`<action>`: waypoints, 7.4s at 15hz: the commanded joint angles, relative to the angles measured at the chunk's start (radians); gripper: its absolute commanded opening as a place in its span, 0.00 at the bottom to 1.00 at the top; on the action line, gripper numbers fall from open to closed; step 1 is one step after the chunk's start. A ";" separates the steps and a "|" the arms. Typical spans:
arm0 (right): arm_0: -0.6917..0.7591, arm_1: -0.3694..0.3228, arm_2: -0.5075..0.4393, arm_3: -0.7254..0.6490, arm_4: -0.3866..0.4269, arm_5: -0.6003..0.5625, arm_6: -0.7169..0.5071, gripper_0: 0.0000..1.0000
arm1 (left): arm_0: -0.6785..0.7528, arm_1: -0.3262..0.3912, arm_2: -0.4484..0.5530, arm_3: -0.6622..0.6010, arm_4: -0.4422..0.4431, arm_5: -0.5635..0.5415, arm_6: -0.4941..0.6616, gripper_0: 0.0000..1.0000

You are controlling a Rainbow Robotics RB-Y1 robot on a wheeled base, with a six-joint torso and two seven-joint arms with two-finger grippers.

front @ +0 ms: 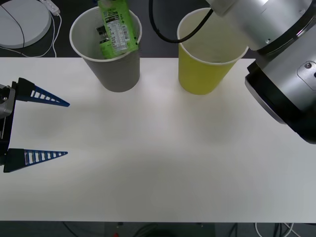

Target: Put the can into the green bin and the plastic bottle into the gray bin

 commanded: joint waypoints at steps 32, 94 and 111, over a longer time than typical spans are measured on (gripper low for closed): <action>-0.025 0.068 0.026 0.091 0.057 -0.131 -0.019 1.00 | 0.000 0.000 0.000 0.000 0.000 0.000 0.000 1.00; 1.119 -1.188 0.157 -1.231 0.685 -1.465 -0.631 1.00 | 0.000 0.000 0.000 0.000 0.000 0.000 0.000 1.00; 1.705 -1.204 -0.598 -1.038 1.189 -2.251 -1.269 1.00 | 0.000 0.000 0.000 0.000 0.000 0.000 0.000 1.00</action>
